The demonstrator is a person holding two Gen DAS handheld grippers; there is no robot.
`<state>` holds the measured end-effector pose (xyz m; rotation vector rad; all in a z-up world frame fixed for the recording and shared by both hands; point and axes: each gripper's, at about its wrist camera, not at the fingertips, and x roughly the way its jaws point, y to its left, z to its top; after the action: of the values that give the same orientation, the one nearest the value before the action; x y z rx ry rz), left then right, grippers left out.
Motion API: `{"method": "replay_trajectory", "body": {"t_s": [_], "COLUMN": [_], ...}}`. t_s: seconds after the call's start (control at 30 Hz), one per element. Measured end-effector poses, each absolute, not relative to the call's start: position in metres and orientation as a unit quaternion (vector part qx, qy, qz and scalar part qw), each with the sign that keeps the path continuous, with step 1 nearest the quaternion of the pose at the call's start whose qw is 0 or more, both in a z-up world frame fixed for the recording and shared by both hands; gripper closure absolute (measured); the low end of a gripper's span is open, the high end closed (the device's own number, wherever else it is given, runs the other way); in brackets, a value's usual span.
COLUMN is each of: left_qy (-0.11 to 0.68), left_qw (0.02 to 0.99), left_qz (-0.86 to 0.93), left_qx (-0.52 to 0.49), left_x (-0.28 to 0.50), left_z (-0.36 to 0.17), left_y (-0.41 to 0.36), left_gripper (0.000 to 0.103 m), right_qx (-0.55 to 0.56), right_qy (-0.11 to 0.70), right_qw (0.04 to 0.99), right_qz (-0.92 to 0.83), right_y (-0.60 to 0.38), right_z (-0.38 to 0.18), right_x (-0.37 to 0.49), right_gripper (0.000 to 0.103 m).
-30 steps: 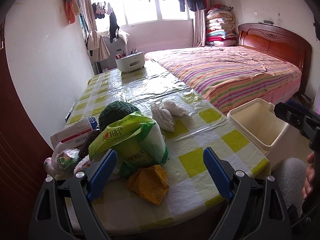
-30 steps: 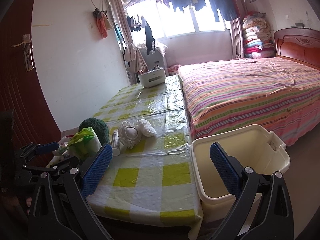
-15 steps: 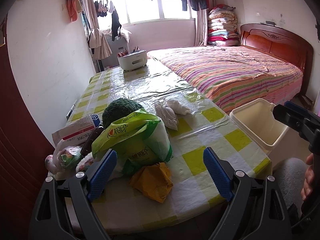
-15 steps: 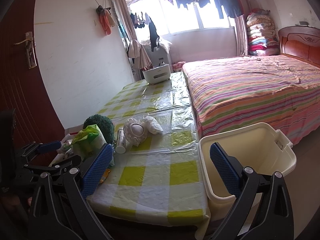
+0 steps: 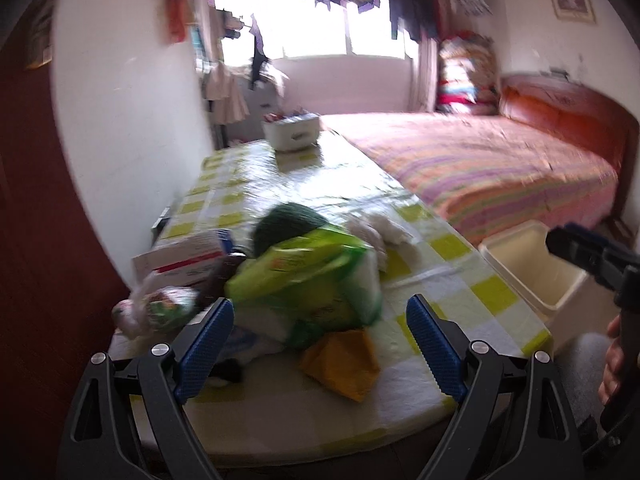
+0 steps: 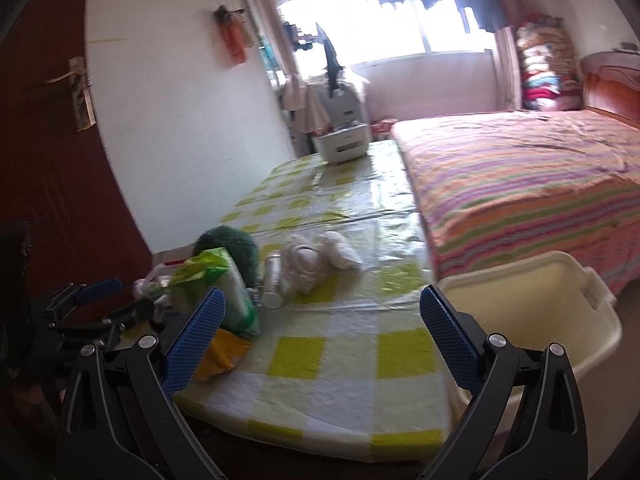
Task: Collect trash
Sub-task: 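Close the right tool on the green plastic bag and lift it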
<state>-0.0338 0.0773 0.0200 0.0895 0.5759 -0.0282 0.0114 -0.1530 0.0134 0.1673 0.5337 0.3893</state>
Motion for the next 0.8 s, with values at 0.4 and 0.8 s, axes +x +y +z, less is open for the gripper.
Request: {"method": "replay_trajectory", "body": {"t_s": [0.4, 0.8], "left_qy": [0.298, 0.337], "left_qw": [0.952, 0.939], "left_qz": [0.056, 0.051], "left_qx": [-0.034, -0.049], "left_x": [-0.062, -0.066], "left_z": [0.010, -0.007], "left_y": [0.155, 0.159], "left_gripper": [0.017, 0.017], "right_qx": [0.002, -0.031], "right_qy": [0.289, 0.354], "right_qw": [0.885, 0.846], "right_qz": [0.365, 0.399], "right_y": [-0.050, 0.001], "right_z": [-0.001, -0.029], "right_x": [0.066, 0.122], "right_gripper": [0.006, 0.007]}}
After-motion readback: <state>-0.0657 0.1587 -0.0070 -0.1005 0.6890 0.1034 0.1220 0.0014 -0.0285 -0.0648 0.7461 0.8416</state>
